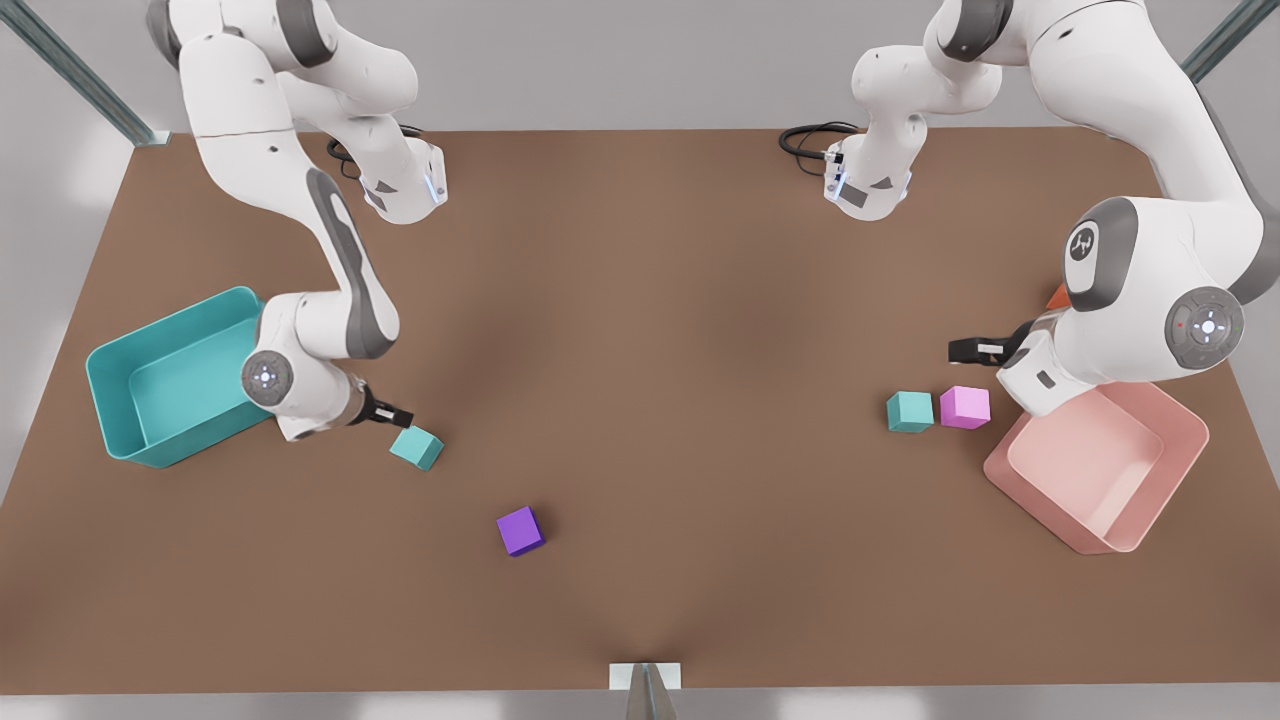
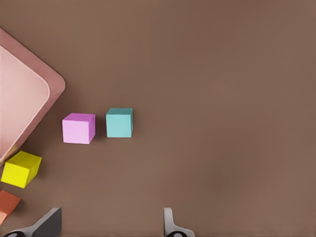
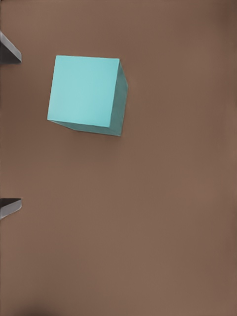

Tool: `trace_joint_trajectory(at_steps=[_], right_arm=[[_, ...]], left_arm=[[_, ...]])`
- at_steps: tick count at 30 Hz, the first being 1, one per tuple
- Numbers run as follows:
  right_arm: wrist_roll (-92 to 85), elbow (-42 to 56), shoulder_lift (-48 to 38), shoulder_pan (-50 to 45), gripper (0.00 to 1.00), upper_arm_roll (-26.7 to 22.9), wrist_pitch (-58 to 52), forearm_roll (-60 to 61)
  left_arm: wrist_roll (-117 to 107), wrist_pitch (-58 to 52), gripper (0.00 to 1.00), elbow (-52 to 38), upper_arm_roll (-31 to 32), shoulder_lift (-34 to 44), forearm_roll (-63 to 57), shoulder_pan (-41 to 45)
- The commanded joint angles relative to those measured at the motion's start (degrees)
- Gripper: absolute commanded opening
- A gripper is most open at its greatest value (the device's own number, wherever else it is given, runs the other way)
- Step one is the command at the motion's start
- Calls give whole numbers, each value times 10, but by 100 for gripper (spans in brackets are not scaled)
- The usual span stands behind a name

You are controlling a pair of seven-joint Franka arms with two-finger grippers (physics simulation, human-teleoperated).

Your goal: Stack the two blue cubes on top of each other

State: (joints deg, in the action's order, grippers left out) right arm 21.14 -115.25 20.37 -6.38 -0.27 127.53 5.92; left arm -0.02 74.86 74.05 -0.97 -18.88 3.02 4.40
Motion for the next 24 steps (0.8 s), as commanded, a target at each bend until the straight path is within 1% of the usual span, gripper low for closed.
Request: trace_joint_trajectory(at_steps=[1,8,24], right_arm=[[171,5,11,0,100,0,98,1],[169,12,45,-13,100,3,97,1],[165,38,93,-22,100,4,103,2]], left_arm=[[0,-5,100,0,0,1,-1,0],[-1,-5,100,0,0,1,1,1],[-1,-6,100,0,0,1,0,2]])
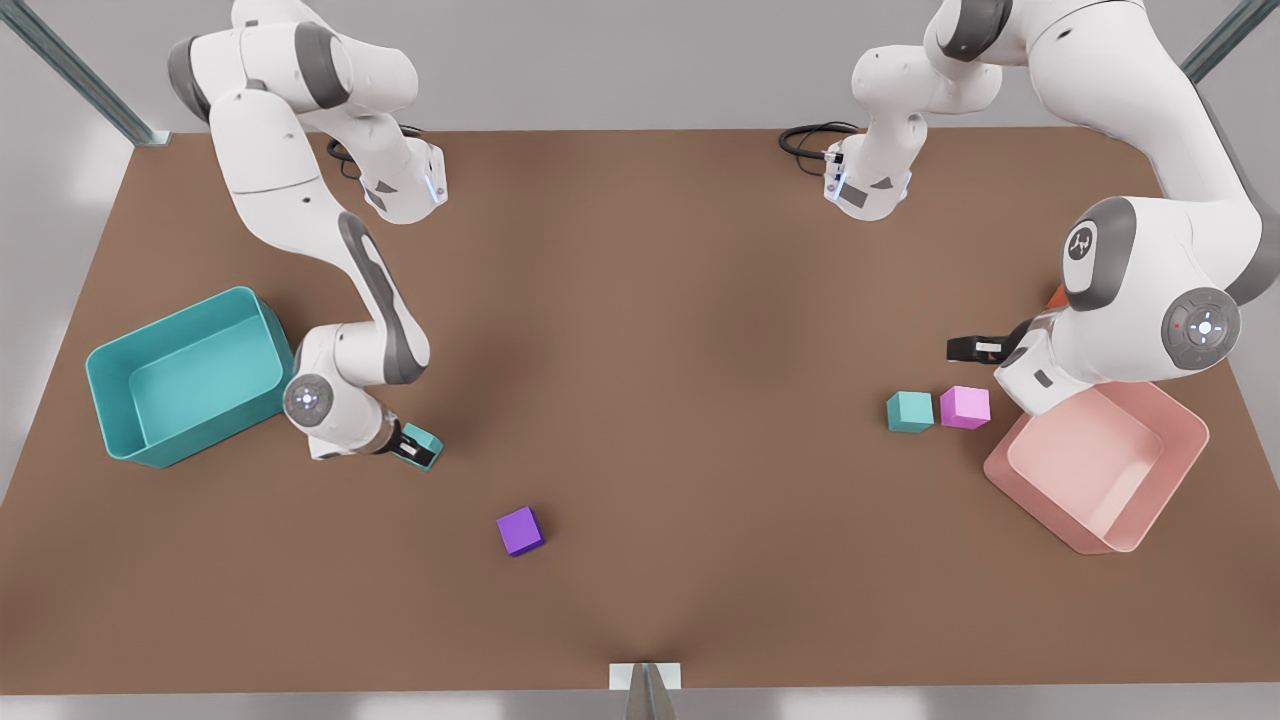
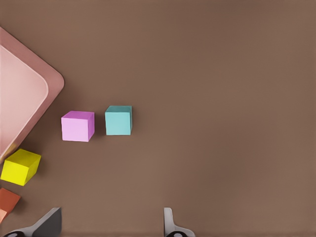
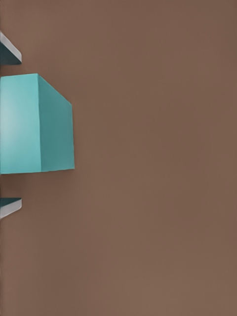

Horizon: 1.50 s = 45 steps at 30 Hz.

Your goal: Stack the two blue cubes on top of each other

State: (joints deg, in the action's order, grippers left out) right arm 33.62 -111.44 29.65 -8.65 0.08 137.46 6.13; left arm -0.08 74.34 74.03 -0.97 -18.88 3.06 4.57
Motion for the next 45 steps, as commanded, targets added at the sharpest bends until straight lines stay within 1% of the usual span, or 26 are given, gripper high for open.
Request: trace_joint_trajectory(at_steps=[1,11,14,15,17,18,19,20,23,25,27,29,32,33,35,36,38,39,42,45], right_arm=[[39,0,5,-3,100,0,4,0],[25,8,44,-5,100,0,26,-1],[26,11,44,-5,100,0,28,-1],[26,11,43,-5,98,0,28,-1],[17,11,41,-5,71,0,27,0],[17,11,41,-5,64,0,26,0],[17,11,41,-5,60,0,26,-1],[17,11,41,-5,58,0,26,-1],[18,11,25,-7,58,1,19,-1],[23,10,0,-10,59,15,-12,1],[33,9,-28,-15,59,59,-39,17],[116,15,-29,-58,60,84,-38,17],[288,82,1,-151,61,87,-38,17],[348,126,26,-179,61,87,-38,16],[480,245,104,-224,61,87,-39,13],[512,286,132,-234,61,87,-39,13],[594,408,221,-272,61,86,-39,11],[617,445,249,-283,61,86,-38,11],[632,470,282,-305,61,81,-36,8],[638,483,302,-320,61,69,-32,6]], left_arm=[[0,-1,100,0,0,1,-1,0],[-1,-1,100,0,0,1,-1,1],[-1,-2,100,1,0,1,-1,1],[-1,-2,100,1,0,1,-1,1],[-1,-2,100,0,0,1,-1,2],[-1,-2,100,1,0,1,-1,1],[-1,-2,100,1,0,1,-1,2],[-2,-2,100,0,0,1,-1,2],[-4,-2,100,0,1,1,-3,2],[-4,-2,100,0,1,1,-2,2],[-4,-6,100,0,1,2,-2,2],[-4,-7,100,0,1,2,-2,2],[-4,-6,100,0,1,2,-2,2],[-4,-6,100,-1,1,2,-2,2],[-4,-7,100,-1,2,2,-2,2],[-4,-7,100,-1,2,2,-2,2],[-5,-10,100,-1,1,2,-2,0],[-5,-10,100,0,1,0,-2,0],[-5,-9,100,1,-2,-27,-12,-3],[-120,5,100,1,-2,-61,-18,-2]])
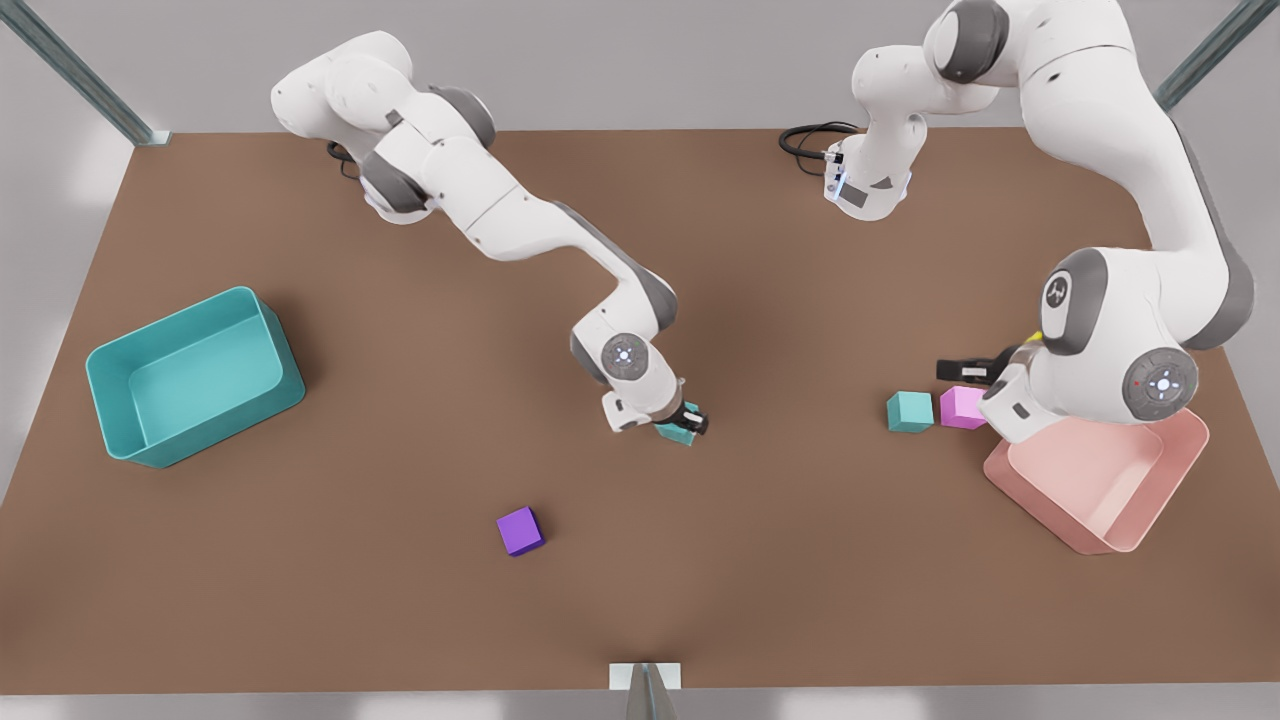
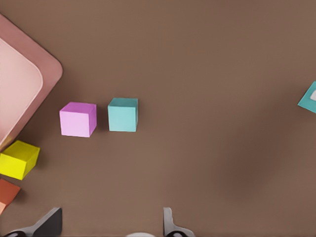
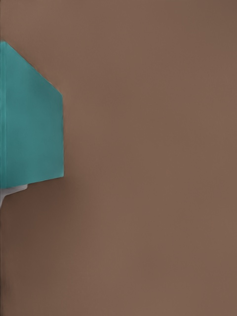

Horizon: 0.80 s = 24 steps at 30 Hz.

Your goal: Stack the two blue cubes on top of each other

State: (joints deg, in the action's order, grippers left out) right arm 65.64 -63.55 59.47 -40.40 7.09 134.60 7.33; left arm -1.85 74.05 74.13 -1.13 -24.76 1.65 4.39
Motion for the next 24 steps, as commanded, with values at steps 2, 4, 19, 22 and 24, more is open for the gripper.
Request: trace_joint_trajectory(at_steps=[2,4,19,22,24], right_arm=[[318,4,5,-4,63,-4,-3,-6],[319,4,5,-4,100,-6,-3,-6],[-298,-32,-213,271,100,-16,-533,-48],[-629,-30,-256,408,100,-16,-546,-146],[-690,-29,-332,436,100,-17,-582,-177]], left_arm=[[-210,70,100,71,-25,1,-4,3],[-459,303,100,299,-79,106,30,31],[-865,628,100,498,-84,98,122,33],[-865,657,100,498,-84,89,147,33],[-863,677,100,498,-84,83,148,33]])
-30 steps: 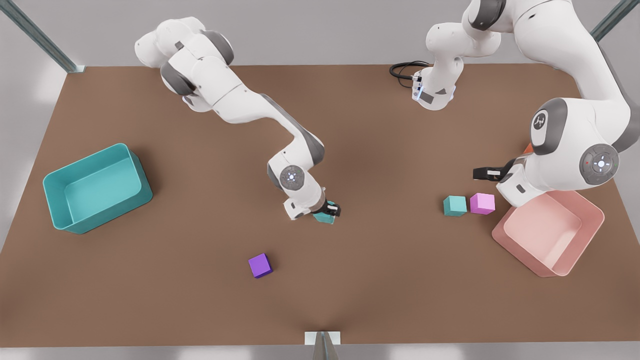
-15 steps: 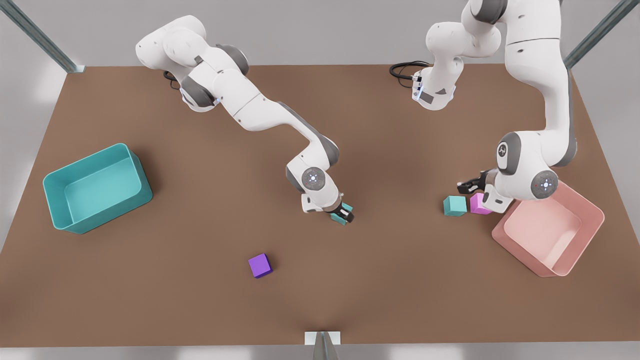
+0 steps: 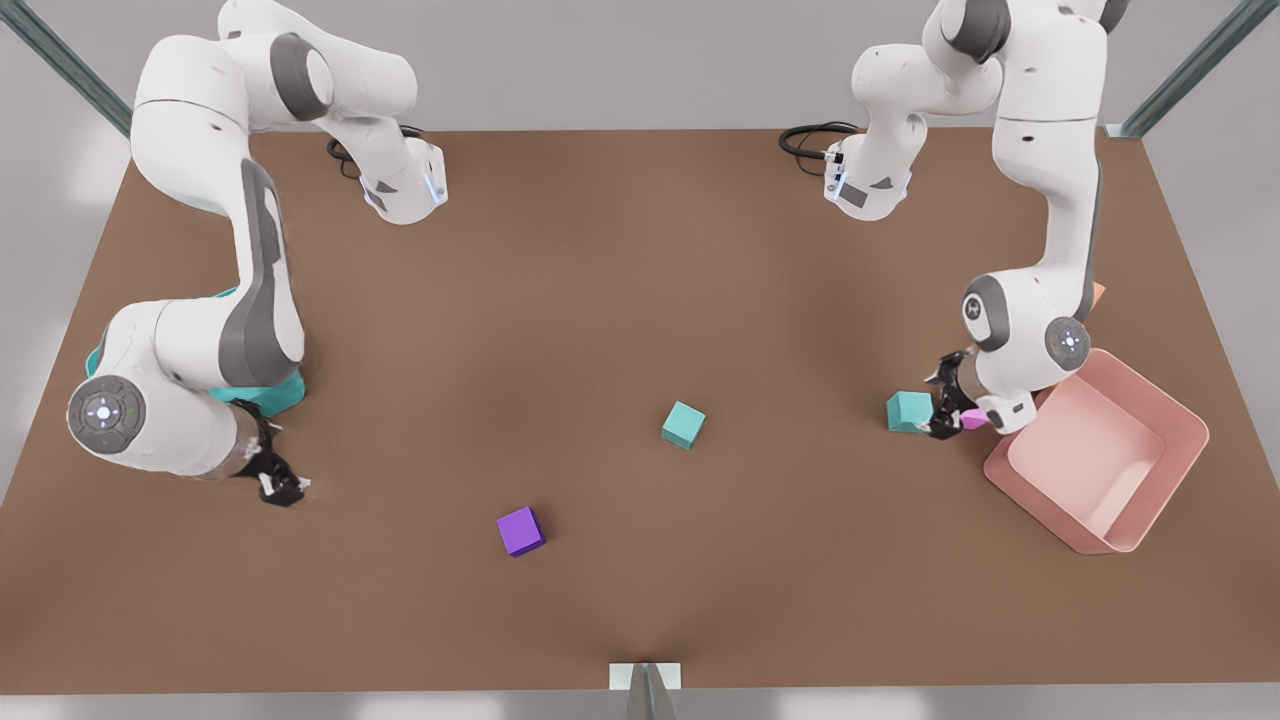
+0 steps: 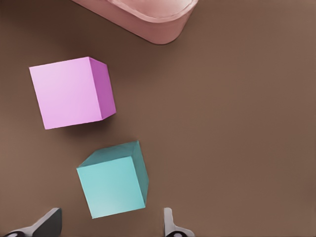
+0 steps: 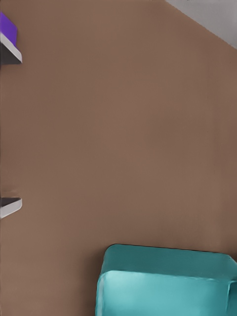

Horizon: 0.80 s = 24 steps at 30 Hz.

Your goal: Stack the two blue cubes on top of each other

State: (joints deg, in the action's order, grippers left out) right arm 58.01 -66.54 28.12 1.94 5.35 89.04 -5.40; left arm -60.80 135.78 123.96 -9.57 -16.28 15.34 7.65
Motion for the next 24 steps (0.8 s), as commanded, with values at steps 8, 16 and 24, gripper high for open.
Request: trace_joint_trajectory(at_steps=[8,16,24], right_arm=[[-604,-176,-272,29,100,21,-68,-51],[-605,-177,-268,28,100,21,-63,-52],[-607,-177,-259,25,100,21,-64,-51]], left_arm=[[-260,41,100,13,0,-21,-3,6],[-260,44,100,12,1,-46,-2,7],[-260,61,100,9,2,-92,-3,9]])
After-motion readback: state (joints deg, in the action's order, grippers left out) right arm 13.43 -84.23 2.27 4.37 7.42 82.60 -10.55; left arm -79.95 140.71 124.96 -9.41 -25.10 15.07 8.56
